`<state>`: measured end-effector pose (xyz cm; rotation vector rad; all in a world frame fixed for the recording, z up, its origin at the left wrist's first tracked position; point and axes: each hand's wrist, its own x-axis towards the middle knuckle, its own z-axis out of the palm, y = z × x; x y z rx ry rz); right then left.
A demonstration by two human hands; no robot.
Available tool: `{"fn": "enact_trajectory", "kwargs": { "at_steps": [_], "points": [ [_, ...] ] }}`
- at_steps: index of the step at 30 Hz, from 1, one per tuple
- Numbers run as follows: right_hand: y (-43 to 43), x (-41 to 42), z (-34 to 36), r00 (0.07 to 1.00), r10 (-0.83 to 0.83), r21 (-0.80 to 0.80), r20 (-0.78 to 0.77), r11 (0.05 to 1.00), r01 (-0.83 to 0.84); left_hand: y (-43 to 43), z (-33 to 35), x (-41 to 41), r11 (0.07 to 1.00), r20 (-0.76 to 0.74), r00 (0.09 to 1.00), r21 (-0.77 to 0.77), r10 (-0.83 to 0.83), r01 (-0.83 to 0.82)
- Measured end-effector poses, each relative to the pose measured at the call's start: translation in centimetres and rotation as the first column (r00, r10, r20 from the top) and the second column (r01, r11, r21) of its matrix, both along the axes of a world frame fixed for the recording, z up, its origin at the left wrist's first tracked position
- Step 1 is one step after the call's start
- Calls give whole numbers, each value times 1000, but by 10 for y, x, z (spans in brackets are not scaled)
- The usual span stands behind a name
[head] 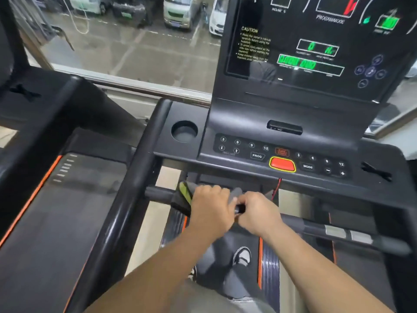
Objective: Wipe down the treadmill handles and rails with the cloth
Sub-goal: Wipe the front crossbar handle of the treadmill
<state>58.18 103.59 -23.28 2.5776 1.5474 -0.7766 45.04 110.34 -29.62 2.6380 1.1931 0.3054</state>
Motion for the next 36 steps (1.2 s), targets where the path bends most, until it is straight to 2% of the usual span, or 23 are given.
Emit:
{"fn": "enact_trajectory", "kwargs": {
  "at_steps": [1,3,5,6,10,14,16,18,19,22,24,28,30,32,33,36],
  "points": [
    [0,1,-2,1000,-10,2,11,1000,10,-13,0,5,999,72,997,18,-31,29],
    [3,5,-3,1000,-21,-26,5,999,21,-6,0,-3,991,121,984,48,-131,126],
    [7,7,-1,1000,-26,-65,-10,998,25,16,0,-35,971,46,972,73,-230,226],
    [9,7,-2,999,-30,-79,-17,996,28,29,1,-55,970,1,974,85,-228,227],
    [19,5,-2,996,-77,-131,-36,989,71,61,12,-107,987,-34,996,133,-87,91],
    [16,0,-3,993,-107,-111,-41,989,102,33,11,-52,959,-119,956,133,268,-252],
    [14,-3,-2,990,-129,-97,-47,987,124,5,3,-20,980,-43,983,92,180,-175],
    [14,-2,-2,984,-153,-73,-86,986,147,-16,-6,-7,993,111,994,112,19,-32],
    [14,-1,-4,980,-164,-72,-109,985,157,-17,-7,-7,990,139,989,137,-41,22],
    [13,0,-8,979,-160,-94,-127,984,148,5,-9,-37,955,59,974,219,-219,201],
    [14,-2,-9,976,-167,-101,-137,983,154,40,-5,-74,940,-37,967,228,-253,255],
    [16,-3,-10,977,-176,-115,-118,980,162,69,-5,-127,969,-74,993,222,-93,107],
    [19,-2,-10,979,-172,-125,-107,980,158,53,-7,-104,963,-6,995,253,97,-92],
    [20,-2,-10,981,-165,-138,-100,979,150,26,-8,-70,942,35,965,211,259,-260],
    [20,-2,-9,982,-166,-138,-95,979,152,15,-9,-54,951,48,968,181,244,-249],
    [19,1,-9,988,-133,-126,-75,984,122,-18,-9,-24,987,117,993,159,16,-34]
  ]
}}
